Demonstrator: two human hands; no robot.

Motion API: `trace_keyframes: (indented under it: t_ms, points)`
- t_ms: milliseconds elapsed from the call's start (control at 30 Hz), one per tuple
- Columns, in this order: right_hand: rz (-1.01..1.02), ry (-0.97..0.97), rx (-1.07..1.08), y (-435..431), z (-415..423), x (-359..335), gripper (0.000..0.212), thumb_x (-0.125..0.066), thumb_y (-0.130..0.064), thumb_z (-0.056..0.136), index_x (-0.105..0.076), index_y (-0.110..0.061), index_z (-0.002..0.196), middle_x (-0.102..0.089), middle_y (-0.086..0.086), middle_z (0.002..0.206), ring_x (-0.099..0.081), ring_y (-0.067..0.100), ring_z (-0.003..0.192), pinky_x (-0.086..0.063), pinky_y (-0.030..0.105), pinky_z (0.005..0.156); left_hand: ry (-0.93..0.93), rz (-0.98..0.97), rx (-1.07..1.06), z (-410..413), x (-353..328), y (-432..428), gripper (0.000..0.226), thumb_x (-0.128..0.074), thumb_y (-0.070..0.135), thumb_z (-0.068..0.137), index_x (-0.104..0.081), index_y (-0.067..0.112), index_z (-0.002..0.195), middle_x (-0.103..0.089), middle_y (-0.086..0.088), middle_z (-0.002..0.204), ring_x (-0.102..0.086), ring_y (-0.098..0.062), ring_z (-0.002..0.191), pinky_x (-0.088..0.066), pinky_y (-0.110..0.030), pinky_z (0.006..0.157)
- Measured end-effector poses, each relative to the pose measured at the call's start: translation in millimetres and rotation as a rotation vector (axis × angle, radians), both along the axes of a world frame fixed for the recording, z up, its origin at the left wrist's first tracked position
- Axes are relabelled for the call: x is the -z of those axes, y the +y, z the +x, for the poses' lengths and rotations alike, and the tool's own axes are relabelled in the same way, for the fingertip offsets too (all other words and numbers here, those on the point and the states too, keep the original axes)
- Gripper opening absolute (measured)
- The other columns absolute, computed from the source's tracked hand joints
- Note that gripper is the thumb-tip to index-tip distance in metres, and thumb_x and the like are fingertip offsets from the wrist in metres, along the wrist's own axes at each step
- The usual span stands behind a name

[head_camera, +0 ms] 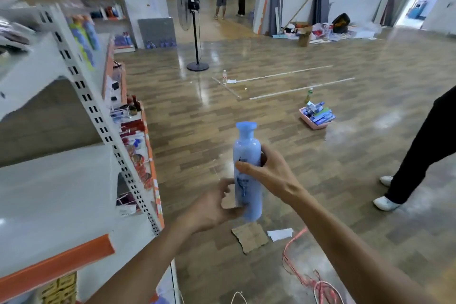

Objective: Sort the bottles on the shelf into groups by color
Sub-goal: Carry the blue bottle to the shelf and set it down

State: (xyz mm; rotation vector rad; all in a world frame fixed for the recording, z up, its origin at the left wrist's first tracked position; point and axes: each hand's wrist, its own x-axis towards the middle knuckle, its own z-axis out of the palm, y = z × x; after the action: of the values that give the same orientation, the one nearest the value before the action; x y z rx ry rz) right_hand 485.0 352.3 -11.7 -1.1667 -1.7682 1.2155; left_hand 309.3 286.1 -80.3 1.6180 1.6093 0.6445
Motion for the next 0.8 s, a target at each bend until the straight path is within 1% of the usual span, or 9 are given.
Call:
trace_keyframes:
  t_ms: [67,133,267,400,500,600,633,700,800]
  points:
    - [0.014,-0.018,0.0,26,15,1,0.041,-0.077,-0.047,0.068,-0.063,-0.028,0.101,-0.071,-0.004,0.09,-0.069,0.014,0.085,-0.058,0.046,0.079,0.11,0.033,0.002,13,-2,21,0.081,-0.076,0.048,0.076,-0.034,0.034,0.145,-0.046,0.007,0.142,-0.046,-0.01,0.13,-0.04,-0.026,0.103]
    - [0.031,-0.051,-0.004,51,30,0,0.039,-0.077,-0.047,0.068,-0.063,-0.029,0.099,-0.071,-0.006,0.089,-0.069,0.012,0.083,-0.058,0.045,0.079,0.218,0.045,-0.017,24,-6,39,0.082,-0.072,0.041,0.083,-0.027,0.027,0.151,-0.038,0.003,0.15,-0.038,-0.016,0.137,-0.035,-0.027,0.107]
    - [0.042,-0.088,-0.011,92,45,1,0.04,-0.077,-0.049,0.067,-0.063,-0.03,0.099,-0.071,-0.008,0.088,-0.068,0.008,0.081,-0.058,0.042,0.078,0.321,0.06,-0.093,38,-7,68,0.077,-0.067,0.04,0.087,-0.027,0.024,0.151,-0.037,-0.005,0.151,-0.038,-0.023,0.137,-0.037,-0.035,0.107]
    - [0.044,-0.112,-0.029,129,41,5,0.043,-0.077,-0.052,0.065,-0.063,-0.029,0.098,-0.071,-0.009,0.087,-0.068,0.006,0.08,-0.059,0.04,0.075,0.409,0.092,-0.125,37,-6,98,0.074,-0.065,0.044,0.087,-0.03,0.023,0.149,-0.039,-0.004,0.148,-0.039,-0.023,0.136,-0.037,-0.033,0.107]
    - [0.058,-0.118,-0.045,159,30,8,0.042,-0.078,-0.049,0.067,-0.062,-0.027,0.099,-0.07,-0.011,0.086,-0.066,0.0,0.077,-0.056,0.029,0.068,0.452,0.098,-0.178,29,-9,128,0.073,-0.063,0.044,0.088,-0.029,0.023,0.15,-0.037,-0.003,0.15,-0.038,-0.022,0.137,-0.035,-0.031,0.106]
    - [0.062,-0.126,-0.077,192,15,8,0.041,-0.079,-0.044,0.07,-0.06,-0.03,0.103,-0.069,-0.014,0.088,-0.064,-0.006,0.075,-0.048,0.018,0.063,0.475,0.093,-0.212,17,-10,160,0.073,-0.063,0.043,0.088,-0.028,0.024,0.15,-0.036,-0.001,0.15,-0.038,-0.021,0.137,-0.036,-0.032,0.105]
    - [0.057,-0.134,-0.089,205,9,8,0.041,-0.079,-0.045,0.071,-0.059,-0.032,0.104,-0.068,-0.014,0.089,-0.063,-0.006,0.076,-0.047,0.018,0.063,0.484,0.09,-0.222,11,-8,173,0.071,-0.063,0.043,0.088,-0.029,0.024,0.148,-0.038,-0.002,0.147,-0.039,-0.022,0.135,-0.037,-0.032,0.105]
    - [0.055,-0.141,-0.12,236,-5,9,0.043,-0.078,-0.045,0.07,-0.058,-0.032,0.106,-0.068,-0.014,0.091,-0.064,-0.003,0.079,-0.048,0.021,0.065,0.518,0.091,-0.247,-3,-5,202,0.067,-0.063,0.045,0.087,-0.034,0.022,0.144,-0.043,-0.004,0.143,-0.042,-0.024,0.132,-0.038,-0.034,0.104]
    - [0.07,-0.139,-0.144,289,-34,16,0.049,-0.079,-0.046,0.068,-0.057,-0.03,0.108,-0.068,-0.013,0.092,-0.066,0.003,0.082,-0.053,0.027,0.069,0.583,0.087,-0.278,-33,1,250,0.069,-0.062,0.047,0.087,-0.035,0.018,0.144,-0.04,-0.004,0.147,-0.04,-0.026,0.134,-0.037,-0.036,0.107]
